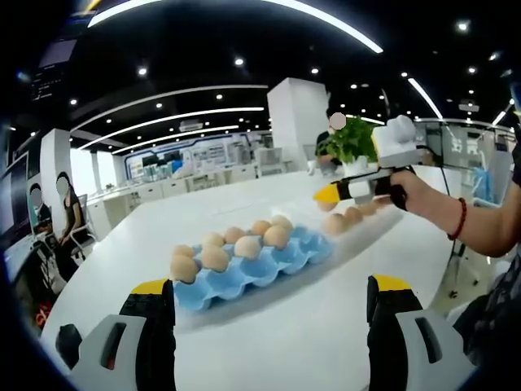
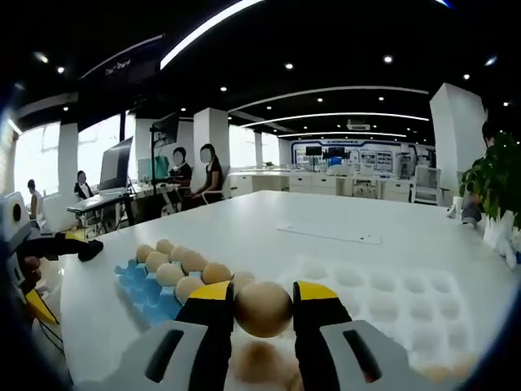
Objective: Place the egg into an empty slot of the egg tray after lifting it from the table, then release the egg inside the slot.
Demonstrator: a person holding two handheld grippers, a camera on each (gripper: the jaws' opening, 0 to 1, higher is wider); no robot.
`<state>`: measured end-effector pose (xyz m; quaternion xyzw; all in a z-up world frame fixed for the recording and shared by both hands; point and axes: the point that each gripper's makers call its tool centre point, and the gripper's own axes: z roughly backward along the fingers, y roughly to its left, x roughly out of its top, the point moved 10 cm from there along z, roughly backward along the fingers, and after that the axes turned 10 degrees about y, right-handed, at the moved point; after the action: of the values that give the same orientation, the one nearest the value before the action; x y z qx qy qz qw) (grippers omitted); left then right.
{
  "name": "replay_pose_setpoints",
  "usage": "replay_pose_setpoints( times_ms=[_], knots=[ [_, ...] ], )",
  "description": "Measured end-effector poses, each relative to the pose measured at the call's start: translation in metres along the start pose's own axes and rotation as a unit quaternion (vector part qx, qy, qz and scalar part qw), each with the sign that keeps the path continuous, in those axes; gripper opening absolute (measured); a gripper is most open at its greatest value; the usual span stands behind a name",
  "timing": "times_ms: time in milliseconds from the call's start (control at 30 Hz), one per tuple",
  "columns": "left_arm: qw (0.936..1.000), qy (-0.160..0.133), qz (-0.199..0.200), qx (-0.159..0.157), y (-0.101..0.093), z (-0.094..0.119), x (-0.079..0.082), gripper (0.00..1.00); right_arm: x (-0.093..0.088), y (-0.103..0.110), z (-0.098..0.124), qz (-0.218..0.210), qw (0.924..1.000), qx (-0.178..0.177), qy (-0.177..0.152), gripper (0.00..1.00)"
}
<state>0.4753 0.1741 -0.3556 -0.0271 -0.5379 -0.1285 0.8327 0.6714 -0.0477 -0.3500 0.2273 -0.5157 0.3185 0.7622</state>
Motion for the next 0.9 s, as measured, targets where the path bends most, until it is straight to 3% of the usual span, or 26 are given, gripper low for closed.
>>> replay_pose_setpoints(
  times_ms=[467, 900],
  knots=[
    [1.0, 0.009, 0.0, 0.002, 0.006, 0.0, -0.006, 1.0, -0.003, 0.024, -0.027, 0.0, 0.9991, 0.042, 0.011, 0.29],
    [0.9999, 0.012, 0.005, 0.006, 0.029, -0.004, -0.009, 1.0, -0.008, 0.037, -0.043, -0.003, 0.9977, 0.061, 0.028, 0.3]
  ],
)
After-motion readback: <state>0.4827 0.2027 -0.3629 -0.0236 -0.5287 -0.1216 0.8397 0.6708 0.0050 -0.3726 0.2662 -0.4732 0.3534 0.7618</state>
